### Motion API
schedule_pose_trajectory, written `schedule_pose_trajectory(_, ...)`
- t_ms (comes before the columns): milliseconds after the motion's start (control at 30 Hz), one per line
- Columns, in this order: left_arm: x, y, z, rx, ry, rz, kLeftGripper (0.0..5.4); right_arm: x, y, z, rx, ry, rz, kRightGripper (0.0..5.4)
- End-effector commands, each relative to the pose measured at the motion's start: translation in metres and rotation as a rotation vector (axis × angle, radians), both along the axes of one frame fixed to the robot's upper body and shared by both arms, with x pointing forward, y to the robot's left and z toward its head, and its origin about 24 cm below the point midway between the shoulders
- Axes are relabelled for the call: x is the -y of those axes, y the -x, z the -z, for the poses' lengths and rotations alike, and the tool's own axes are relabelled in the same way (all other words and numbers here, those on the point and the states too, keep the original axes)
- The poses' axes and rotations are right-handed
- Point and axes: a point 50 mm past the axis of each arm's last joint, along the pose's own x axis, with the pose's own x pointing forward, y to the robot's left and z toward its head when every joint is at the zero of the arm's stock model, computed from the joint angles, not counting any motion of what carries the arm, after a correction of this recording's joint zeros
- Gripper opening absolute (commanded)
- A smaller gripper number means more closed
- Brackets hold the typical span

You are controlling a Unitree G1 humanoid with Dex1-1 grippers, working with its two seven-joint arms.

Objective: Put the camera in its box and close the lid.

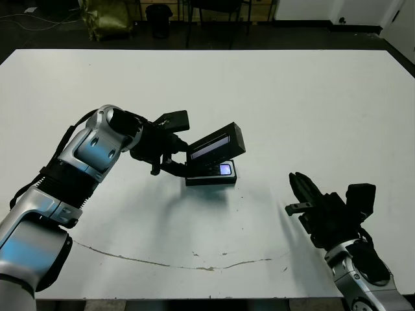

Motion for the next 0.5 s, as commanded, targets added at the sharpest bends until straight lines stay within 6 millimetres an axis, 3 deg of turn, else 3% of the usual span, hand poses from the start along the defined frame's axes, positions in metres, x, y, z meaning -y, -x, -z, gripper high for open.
schedule_pose_trajectory(33,-0.0012,-0.0013,-0.0044,-0.003,-0.041,-0.003,2.25,0.0019,0.0016,0.0077,-0.047,0.005,0.013,0.0)
schedule_pose_trajectory(500,-0.0042,-0.0027,-0.0059,-0.023,-0.111,0.007,2.25,0.0006,0.0011,0.0079,-0.029,0.013,0.003,0.0)
